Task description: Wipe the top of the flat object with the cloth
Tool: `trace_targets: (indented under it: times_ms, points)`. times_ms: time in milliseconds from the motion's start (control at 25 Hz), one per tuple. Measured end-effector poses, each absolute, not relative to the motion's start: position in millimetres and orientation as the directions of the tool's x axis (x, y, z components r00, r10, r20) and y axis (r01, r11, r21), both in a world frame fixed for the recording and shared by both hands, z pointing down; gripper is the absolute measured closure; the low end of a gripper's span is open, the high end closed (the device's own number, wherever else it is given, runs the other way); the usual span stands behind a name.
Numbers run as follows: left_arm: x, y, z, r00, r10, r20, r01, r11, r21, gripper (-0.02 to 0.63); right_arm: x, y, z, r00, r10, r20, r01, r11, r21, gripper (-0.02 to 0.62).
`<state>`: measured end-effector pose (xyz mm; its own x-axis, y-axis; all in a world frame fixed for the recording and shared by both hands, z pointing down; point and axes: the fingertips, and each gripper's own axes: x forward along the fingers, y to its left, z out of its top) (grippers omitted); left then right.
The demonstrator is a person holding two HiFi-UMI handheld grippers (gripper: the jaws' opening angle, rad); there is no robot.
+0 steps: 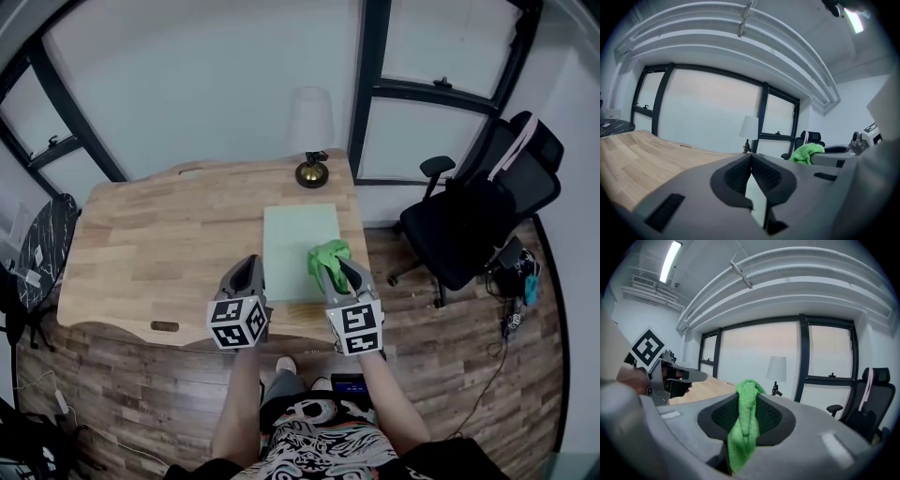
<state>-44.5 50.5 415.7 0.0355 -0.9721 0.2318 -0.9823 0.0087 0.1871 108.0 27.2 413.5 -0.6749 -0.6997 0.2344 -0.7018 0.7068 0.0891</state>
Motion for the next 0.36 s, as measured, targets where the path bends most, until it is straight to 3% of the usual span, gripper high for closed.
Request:
trace_targets:
  times_ms: [360]
  points:
    - [-54,41,409,0.01,-0.978,0.208,-0.98,0.032,0.199,0.598,106,11,400,-0.683,-0.699,0.211,-0.696,0.711,0.103,0.502]
